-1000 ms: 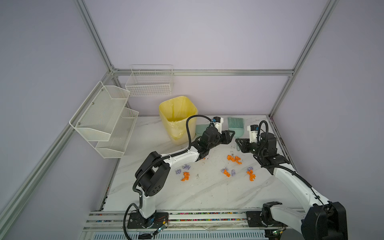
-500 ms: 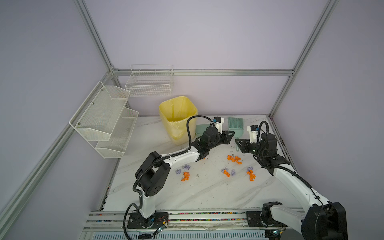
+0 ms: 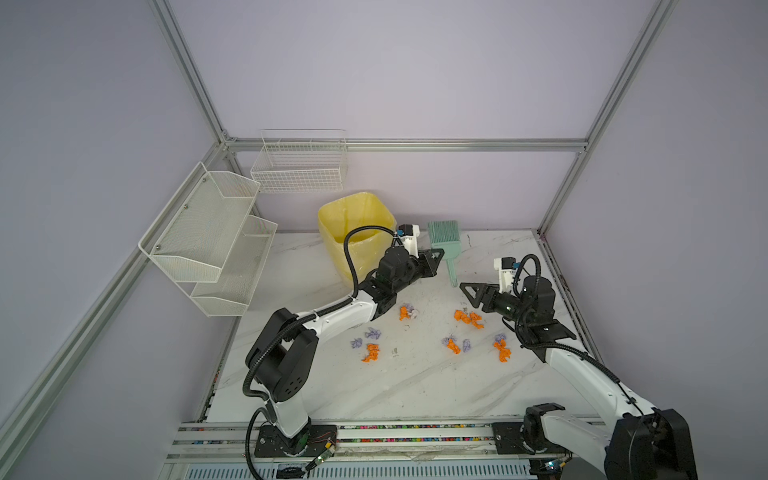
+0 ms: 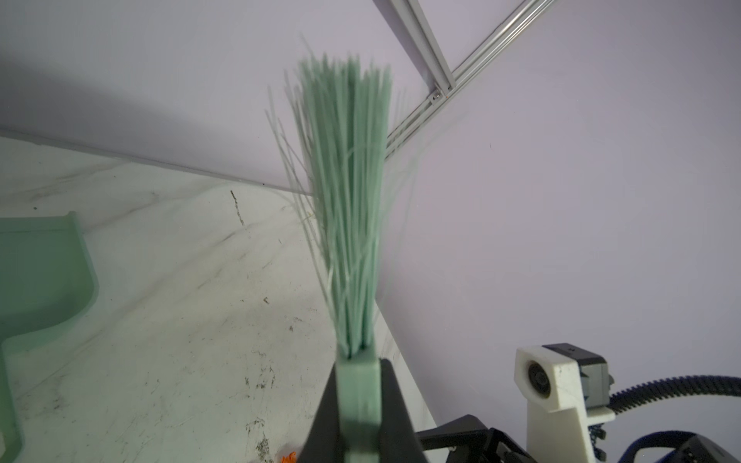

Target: Sweep away the paper scraps from the table

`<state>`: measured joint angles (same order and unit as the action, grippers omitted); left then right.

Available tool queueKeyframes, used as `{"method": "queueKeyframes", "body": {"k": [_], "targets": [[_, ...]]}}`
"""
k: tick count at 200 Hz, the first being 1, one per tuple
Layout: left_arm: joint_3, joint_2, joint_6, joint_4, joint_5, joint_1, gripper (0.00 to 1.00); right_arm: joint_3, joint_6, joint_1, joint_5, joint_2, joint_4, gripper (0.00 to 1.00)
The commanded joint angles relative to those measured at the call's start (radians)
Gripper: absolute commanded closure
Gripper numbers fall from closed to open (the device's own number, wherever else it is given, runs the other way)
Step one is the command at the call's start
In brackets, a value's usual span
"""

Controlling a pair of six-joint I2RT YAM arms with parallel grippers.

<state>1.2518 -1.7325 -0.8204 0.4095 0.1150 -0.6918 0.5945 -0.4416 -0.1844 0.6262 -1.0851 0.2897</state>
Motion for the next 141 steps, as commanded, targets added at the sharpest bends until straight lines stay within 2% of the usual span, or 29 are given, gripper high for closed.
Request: {"method": "queueKeyframes", "body": {"k": [1, 9, 52, 85, 115, 141], "targets": [[-0.055, 0.075, -0.024, 0.117, 0.002, 0.006, 1.00, -0.054, -0.198, -0.003, 0.056, -0.009, 0.241, 0.10], [-0.060, 0.081, -0.038, 0.129, 0.010, 0.011, 1.00, -0.082, -0.250, -0.003, 0.060, -0.010, 0.321, 0.03], [-0.097, 0.085, -0.146, 0.234, 0.058, 0.043, 1.00, -0.205, -0.518, -0.004, 0.069, -0.045, 0.738, 0.03], [-0.122, 0.058, -0.238, 0.366, 0.111, 0.063, 1.00, -0.235, -0.615, -0.005, 0.040, -0.085, 0.919, 0.03], [-0.130, 0.039, -0.262, 0.425, 0.132, 0.062, 1.00, -0.207, -0.687, -0.029, 0.025, -0.137, 1.030, 0.03], [-0.082, 0.001, -0.253, 0.449, 0.218, 0.063, 1.00, -0.181, -0.755, -0.044, 0.031, -0.197, 1.123, 0.03]]}}
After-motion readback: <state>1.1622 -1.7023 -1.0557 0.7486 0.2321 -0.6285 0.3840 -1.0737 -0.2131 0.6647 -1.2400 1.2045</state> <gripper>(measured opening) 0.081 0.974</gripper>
